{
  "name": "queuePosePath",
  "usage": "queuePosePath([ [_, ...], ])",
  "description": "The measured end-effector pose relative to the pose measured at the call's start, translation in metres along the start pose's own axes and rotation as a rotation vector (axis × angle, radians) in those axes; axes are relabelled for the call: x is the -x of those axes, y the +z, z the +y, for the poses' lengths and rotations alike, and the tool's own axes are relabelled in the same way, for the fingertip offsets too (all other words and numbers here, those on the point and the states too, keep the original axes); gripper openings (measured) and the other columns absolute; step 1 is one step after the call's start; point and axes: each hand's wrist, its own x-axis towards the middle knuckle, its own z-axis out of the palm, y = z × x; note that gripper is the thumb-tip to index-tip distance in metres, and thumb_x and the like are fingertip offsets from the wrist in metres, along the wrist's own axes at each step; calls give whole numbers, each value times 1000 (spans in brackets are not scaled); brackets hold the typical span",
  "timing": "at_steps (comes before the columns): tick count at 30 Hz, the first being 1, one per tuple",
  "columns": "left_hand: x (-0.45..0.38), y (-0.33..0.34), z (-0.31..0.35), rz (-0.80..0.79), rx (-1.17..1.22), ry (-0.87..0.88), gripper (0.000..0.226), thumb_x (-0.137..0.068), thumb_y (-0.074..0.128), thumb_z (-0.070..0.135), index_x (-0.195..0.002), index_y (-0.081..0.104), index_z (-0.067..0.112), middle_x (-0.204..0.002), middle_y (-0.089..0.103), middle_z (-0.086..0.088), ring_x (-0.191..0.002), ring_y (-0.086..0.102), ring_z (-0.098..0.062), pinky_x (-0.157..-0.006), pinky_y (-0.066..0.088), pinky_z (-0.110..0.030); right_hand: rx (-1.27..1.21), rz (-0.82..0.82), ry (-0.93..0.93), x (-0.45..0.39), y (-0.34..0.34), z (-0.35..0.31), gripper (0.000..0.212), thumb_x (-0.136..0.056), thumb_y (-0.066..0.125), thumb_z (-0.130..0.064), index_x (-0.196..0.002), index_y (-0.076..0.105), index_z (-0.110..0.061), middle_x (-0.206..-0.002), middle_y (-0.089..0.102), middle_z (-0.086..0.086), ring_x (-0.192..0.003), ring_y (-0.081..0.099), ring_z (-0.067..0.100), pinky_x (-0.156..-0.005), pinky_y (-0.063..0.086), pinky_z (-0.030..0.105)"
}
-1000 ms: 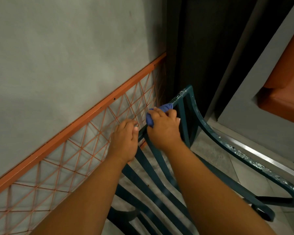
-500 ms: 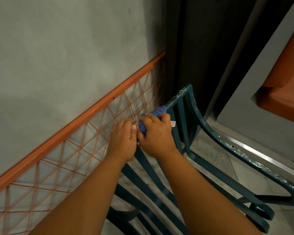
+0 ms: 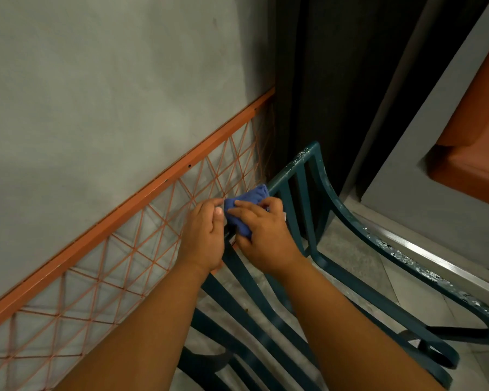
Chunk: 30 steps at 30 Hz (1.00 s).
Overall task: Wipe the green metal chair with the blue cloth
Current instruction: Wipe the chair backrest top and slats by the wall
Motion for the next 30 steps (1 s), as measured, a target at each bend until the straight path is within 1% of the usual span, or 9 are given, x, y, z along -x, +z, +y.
queuePosePath([
  [2,1,-1,1,23,34,6,42,-97,29,33,-124,55,14,-121,55,-3,-112,49,-15,-94,40,-27,-35,-16,-5,0,-6,15,41,-81,65,-21,-123,62,-22,-131,59,-4,-110,36,23,-96,27,23],
  [5,2,-1,1,23,50,10,45,-95,27,36,-124,54,16,-118,54,1,-110,48,-12,-91,37,-23,69,14,170,-19,-12,22,40,-87,58,-25,-127,57,-23,-135,55,-4,-113,35,25,-93,33,32],
  [8,3,0,0,19,57,10,48,-94,25,38,-126,53,15,-121,54,1,-113,47,-11,-94,36,-24,221,-15,266,-37,-10,-3,32,-88,49,-31,-116,59,-20,-125,59,-2,-114,35,27,-88,29,39],
  [12,1,1,-2,21,39,12,49,-94,25,39,-125,54,14,-123,56,-4,-114,48,-14,-96,37,-26,239,-51,67,-24,5,-22,33,-89,50,-32,-116,60,-18,-124,61,0,-126,37,24,-98,26,42],
  [16,0,0,-1,30,54,7,53,-94,24,45,-122,55,13,-118,58,-6,-110,52,-17,-95,42,-31,-50,-30,-72,16,16,0,49,-85,62,-17,-133,53,-19,-144,47,0,-138,29,18,-115,16,32],
  [19,0,1,2,23,36,4,49,-94,26,39,-125,54,12,-122,56,-6,-112,49,-15,-96,40,-30,-167,-22,-60,33,10,19,44,-88,58,-15,-132,54,-17,-145,46,0,-137,31,15,-116,15,20],
  [24,0,-1,5,5,-213,94,51,-94,24,40,-126,53,13,-125,54,-6,-114,50,-21,-94,44,-38,-567,191,451,39,-7,15,26,-95,55,-22,-118,59,-32,-127,53,-4,-113,53,5,-99,47,27],
  [27,-4,5,17,18,-356,130,55,-91,21,45,-124,53,14,-124,54,-6,-110,51,-23,-88,44,-39,-977,270,778,28,-20,11,14,-97,49,-30,-104,60,-35,-110,62,-1,-100,63,13,-86,55,35],
  [30,-21,17,32,-57,-450,203,48,-94,28,41,-125,54,14,-130,50,-7,-116,47,-25,-92,42,-43,-1051,425,803,17,-29,11,16,-97,48,-34,-107,61,-31,-103,67,-2,-96,65,13,-89,54,42],
])
